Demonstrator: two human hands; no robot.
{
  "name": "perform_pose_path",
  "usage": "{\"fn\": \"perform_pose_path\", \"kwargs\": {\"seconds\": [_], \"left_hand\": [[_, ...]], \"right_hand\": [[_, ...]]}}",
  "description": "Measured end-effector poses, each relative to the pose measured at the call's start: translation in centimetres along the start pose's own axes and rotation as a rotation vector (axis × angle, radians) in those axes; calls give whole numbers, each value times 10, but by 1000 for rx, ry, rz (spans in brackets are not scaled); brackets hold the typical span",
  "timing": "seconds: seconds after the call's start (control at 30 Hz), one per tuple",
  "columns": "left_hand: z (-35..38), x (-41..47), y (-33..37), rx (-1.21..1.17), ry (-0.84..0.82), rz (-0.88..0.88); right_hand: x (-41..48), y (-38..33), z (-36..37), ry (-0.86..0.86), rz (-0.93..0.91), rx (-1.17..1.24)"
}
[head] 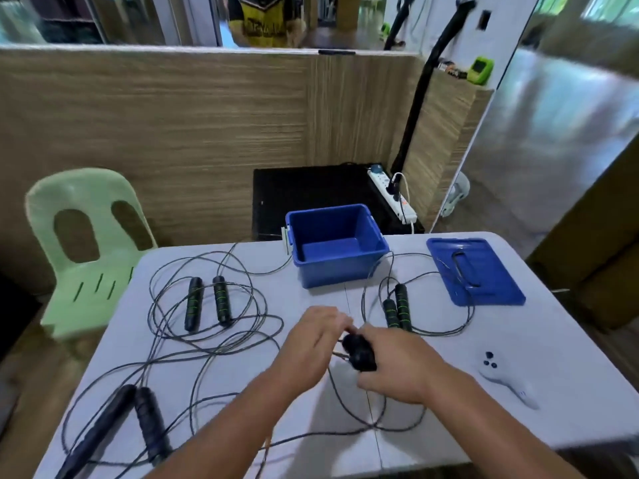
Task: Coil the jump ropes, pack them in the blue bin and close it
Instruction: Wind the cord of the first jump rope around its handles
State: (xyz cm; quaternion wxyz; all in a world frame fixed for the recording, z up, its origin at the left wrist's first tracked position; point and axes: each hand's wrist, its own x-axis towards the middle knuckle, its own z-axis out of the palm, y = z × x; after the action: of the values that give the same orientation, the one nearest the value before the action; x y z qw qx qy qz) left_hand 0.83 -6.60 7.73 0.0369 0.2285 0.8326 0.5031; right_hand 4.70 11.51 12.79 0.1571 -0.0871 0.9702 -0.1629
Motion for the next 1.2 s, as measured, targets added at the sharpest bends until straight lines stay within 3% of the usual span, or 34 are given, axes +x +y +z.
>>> {"fn": "perform_pose_path", "kwargs": {"seconds": [0.17, 0.4, 0.57, 0.9, 1.07, 1.2], "left_hand": [[-13, 9, 10, 168, -66, -86], [-5, 3, 44, -259, 62, -317], [4, 5, 70, -229, 155, -280], [30, 6, 117, -409, 150, -297], [40, 4, 124, -393, 145, -310], [47, -6, 122, -313, 171, -315]], "right_hand": [[0, -6, -25, 169, -29, -104], [3, 2, -53, 311, -88, -88], [1, 28, -57, 321, -118, 57], [-17, 43, -51, 397, -145, 1091], [-23, 37, -62, 500, -112, 1757], [-31, 37, -75, 450, -150, 1971]]}}
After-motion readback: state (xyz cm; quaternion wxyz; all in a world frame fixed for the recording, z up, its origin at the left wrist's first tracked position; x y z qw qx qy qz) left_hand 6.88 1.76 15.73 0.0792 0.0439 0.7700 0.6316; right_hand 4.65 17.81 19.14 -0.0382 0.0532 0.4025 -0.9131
